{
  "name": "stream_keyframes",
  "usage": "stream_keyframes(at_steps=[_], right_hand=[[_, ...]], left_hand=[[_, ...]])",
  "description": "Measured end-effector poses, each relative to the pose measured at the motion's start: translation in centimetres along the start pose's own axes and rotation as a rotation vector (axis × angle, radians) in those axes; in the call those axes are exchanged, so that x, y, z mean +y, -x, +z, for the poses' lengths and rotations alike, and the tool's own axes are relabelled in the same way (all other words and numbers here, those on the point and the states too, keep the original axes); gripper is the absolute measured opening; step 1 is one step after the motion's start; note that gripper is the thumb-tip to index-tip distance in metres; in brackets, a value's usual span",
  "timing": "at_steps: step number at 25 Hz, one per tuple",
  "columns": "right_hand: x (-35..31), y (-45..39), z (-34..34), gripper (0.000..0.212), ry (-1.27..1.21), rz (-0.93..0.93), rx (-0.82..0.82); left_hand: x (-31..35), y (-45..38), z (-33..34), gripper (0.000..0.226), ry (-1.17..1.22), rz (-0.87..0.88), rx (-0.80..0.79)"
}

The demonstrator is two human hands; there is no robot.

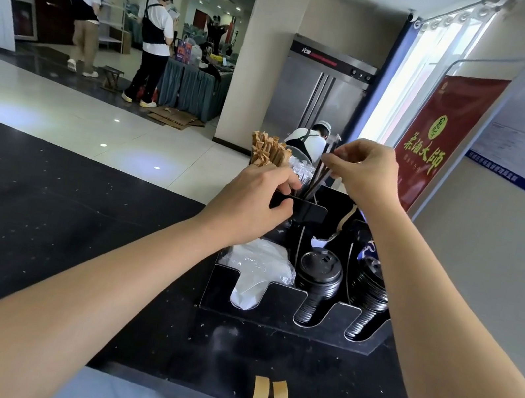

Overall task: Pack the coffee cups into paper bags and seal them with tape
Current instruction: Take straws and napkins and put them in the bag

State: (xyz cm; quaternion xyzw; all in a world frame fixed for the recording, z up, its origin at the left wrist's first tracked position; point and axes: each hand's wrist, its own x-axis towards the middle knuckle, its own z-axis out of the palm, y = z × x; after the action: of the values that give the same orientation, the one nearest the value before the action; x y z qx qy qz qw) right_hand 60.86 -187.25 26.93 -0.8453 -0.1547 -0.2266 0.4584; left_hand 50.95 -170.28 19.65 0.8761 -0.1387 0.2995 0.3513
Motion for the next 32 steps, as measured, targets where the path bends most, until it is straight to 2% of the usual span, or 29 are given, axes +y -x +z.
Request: stream_keyframes(at_steps=[3,8,15,21,24,32], right_hand=[[-0.9,0.9,-0.5,0.020,-0.022,0.053,-0.087],[-1.4,1.1,-1.0,0.010,-0.056,0.091,0.001],[-0.1,1.4,0.1,0.018,0.048,0.118,-0.009],[0.6,1.1,0.4,0.019,0.051,0.091,-0.049],[0.4,0.9,0.2,0.005,0.044,0.046,0.006],[-3.1,1.7,-3.7,0.007,-0.054,-0.073,0.055]], left_hand=[[0.8,0.3,-0.4,0.026,0.006,0.004,-0.004],[1.4,0.5,-1.2,0.026,-0.012,0.004,-0.007],[1.0,0.7,-1.4,0.024,-0.010,0.007,-0.009],[0.3,0.8,-0.9,0.025,-0.007,-0.013,-0.025],[0.4,0.7,-0.7,0.025,-0.005,-0.022,-0.026],[2.4,0.6,-1.3,0.025,0.005,0.004,-0.009]])
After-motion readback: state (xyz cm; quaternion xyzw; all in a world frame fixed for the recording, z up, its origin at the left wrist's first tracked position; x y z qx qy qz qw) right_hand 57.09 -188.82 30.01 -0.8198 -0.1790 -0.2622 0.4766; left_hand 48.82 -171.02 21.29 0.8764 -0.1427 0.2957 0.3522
